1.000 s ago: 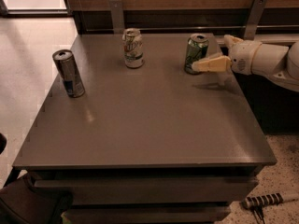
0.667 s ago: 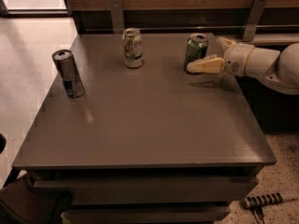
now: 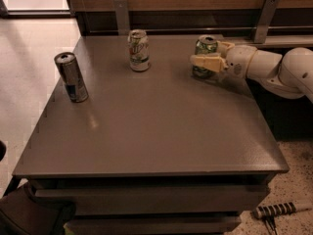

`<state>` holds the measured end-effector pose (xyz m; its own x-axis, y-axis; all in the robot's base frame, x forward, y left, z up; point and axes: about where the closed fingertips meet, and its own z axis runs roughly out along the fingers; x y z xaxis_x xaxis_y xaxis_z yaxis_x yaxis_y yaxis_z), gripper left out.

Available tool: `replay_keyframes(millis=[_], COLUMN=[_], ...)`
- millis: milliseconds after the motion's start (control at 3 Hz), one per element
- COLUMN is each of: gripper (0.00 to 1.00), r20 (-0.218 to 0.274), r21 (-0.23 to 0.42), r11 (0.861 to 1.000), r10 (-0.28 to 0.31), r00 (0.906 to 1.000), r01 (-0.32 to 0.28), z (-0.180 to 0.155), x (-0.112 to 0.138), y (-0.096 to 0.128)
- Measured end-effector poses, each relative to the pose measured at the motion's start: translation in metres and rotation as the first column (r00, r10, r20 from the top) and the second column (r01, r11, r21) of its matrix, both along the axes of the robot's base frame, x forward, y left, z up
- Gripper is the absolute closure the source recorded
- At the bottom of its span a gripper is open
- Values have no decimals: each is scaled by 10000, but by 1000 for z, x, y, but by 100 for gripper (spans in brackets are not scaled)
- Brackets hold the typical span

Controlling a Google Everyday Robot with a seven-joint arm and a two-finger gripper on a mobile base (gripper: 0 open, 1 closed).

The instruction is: Pick green can

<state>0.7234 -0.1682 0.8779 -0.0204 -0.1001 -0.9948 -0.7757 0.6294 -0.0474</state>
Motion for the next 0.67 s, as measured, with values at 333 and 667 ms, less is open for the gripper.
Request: replay_keyframes(millis=[333, 667], gripper=[59, 82], r20=[15, 12], r21=[17, 24], r11=[10000, 9999], r10=[59, 105], r00=[10000, 9999], r01=[-59, -105], z=[0, 0], x=[1, 1], y=[4, 7])
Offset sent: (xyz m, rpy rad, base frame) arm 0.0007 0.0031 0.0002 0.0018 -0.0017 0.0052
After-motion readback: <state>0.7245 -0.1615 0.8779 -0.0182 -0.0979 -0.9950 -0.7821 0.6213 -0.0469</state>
